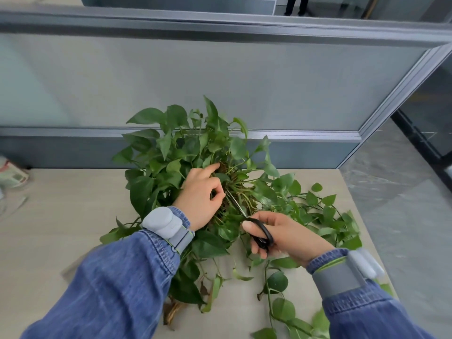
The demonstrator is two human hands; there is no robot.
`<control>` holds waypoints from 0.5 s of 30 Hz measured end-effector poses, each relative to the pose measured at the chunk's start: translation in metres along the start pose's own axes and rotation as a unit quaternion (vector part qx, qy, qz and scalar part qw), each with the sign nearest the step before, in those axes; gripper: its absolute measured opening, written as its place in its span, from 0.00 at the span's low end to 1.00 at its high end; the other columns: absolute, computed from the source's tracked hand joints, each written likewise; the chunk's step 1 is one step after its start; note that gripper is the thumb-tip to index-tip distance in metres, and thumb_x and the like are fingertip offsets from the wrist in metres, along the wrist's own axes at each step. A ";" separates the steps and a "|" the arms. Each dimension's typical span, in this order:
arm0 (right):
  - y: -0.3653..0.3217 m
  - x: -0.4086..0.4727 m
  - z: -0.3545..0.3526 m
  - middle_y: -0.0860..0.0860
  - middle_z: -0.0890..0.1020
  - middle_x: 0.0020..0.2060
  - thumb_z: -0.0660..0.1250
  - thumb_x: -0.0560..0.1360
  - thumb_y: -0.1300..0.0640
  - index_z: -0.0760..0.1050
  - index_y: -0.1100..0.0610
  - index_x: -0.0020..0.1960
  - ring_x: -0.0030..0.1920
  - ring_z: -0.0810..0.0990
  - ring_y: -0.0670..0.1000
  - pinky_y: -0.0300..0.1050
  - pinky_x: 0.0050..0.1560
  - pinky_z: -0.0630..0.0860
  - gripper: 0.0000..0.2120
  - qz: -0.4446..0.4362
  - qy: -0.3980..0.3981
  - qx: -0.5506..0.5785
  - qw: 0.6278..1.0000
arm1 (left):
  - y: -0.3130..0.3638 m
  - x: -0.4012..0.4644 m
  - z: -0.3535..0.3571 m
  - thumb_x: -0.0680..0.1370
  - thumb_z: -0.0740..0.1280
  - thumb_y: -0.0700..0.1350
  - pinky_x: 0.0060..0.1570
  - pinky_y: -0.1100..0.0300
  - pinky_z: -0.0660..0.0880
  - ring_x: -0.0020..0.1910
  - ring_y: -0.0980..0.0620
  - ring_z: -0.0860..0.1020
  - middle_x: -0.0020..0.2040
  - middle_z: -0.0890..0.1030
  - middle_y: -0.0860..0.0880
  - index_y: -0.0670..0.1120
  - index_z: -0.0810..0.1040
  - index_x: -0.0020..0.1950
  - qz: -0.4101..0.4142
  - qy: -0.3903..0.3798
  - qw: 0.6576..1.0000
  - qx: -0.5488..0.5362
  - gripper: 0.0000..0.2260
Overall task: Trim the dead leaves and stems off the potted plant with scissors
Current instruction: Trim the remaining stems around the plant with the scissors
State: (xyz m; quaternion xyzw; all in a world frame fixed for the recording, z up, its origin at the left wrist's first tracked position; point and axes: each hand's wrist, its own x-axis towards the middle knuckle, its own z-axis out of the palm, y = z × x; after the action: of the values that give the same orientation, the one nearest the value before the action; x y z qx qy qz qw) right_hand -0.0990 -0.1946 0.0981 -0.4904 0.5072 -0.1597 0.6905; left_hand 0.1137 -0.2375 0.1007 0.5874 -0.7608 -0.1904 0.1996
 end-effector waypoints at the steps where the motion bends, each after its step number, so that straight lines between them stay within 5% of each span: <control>1: -0.002 0.001 0.000 0.54 0.83 0.33 0.71 0.73 0.43 0.75 0.60 0.56 0.27 0.77 0.48 0.42 0.30 0.66 0.23 0.001 0.003 -0.010 1.000 | 0.000 0.000 0.000 0.76 0.67 0.44 0.69 0.52 0.58 0.67 0.48 0.62 0.74 0.65 0.51 0.46 0.78 0.39 0.001 -0.002 1.000 0.002 0.06; 9: -0.019 0.012 -0.010 0.55 0.81 0.32 0.71 0.75 0.45 0.75 0.60 0.53 0.27 0.74 0.49 0.39 0.27 0.63 0.19 0.008 0.014 -0.024 1.000 | -0.004 -0.003 -0.002 0.75 0.67 0.44 0.69 0.49 0.60 0.68 0.48 0.61 0.74 0.65 0.51 0.47 0.77 0.38 0.022 -0.023 0.999 0.017 0.06; 15: -0.025 0.022 -0.013 0.55 0.80 0.32 0.75 0.67 0.41 0.79 0.62 0.56 0.27 0.74 0.49 0.35 0.22 0.66 0.29 0.014 0.005 0.032 0.999 | -0.005 -0.006 -0.003 0.74 0.68 0.46 0.68 0.44 0.62 0.70 0.48 0.58 0.74 0.63 0.52 0.50 0.78 0.38 0.029 -0.051 0.998 0.030 0.06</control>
State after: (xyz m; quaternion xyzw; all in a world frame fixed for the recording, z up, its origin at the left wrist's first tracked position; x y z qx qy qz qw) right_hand -0.0936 -0.2287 0.1075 -0.4601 0.5119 -0.1688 0.7055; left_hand 0.1205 -0.2334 0.0999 0.5602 -0.7923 -0.1911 0.1483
